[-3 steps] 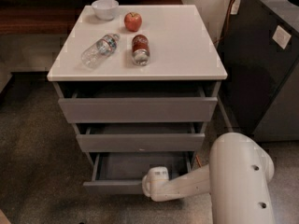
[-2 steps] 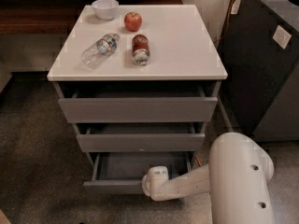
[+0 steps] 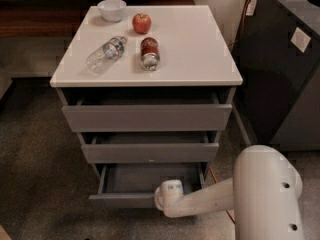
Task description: Close bottom drawer
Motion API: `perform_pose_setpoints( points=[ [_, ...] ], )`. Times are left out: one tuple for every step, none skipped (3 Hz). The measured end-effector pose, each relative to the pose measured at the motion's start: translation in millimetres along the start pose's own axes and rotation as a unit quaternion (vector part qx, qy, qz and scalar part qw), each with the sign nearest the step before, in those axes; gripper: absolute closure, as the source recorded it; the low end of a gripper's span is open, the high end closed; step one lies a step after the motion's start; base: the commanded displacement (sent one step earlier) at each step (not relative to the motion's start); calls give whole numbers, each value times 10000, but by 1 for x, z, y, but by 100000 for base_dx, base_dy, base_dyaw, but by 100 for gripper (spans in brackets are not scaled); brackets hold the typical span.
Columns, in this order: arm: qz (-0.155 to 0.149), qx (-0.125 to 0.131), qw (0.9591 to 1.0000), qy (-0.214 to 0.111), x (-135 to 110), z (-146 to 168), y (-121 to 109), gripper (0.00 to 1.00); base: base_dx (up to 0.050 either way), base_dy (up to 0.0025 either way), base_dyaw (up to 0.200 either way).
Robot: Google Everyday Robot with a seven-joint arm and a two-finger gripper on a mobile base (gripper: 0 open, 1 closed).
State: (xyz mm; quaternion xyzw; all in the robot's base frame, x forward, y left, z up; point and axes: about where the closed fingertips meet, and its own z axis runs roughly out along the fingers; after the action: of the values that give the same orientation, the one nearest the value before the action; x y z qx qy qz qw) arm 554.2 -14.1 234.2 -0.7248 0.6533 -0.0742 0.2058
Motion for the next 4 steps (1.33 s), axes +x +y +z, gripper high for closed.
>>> perform_pose_setpoints(
  points=[
    [51,218,9997,-51,-4,-21,-1,40,0,0,0],
    [71,203,9996,-184,-11,-31,6,16,0,0,0],
    [93,-48,9993,-351,-18,-25,15,0,0,0,0],
    [103,-320,9983,-468,-24,-17,26,10,0,0,0]
  ],
)
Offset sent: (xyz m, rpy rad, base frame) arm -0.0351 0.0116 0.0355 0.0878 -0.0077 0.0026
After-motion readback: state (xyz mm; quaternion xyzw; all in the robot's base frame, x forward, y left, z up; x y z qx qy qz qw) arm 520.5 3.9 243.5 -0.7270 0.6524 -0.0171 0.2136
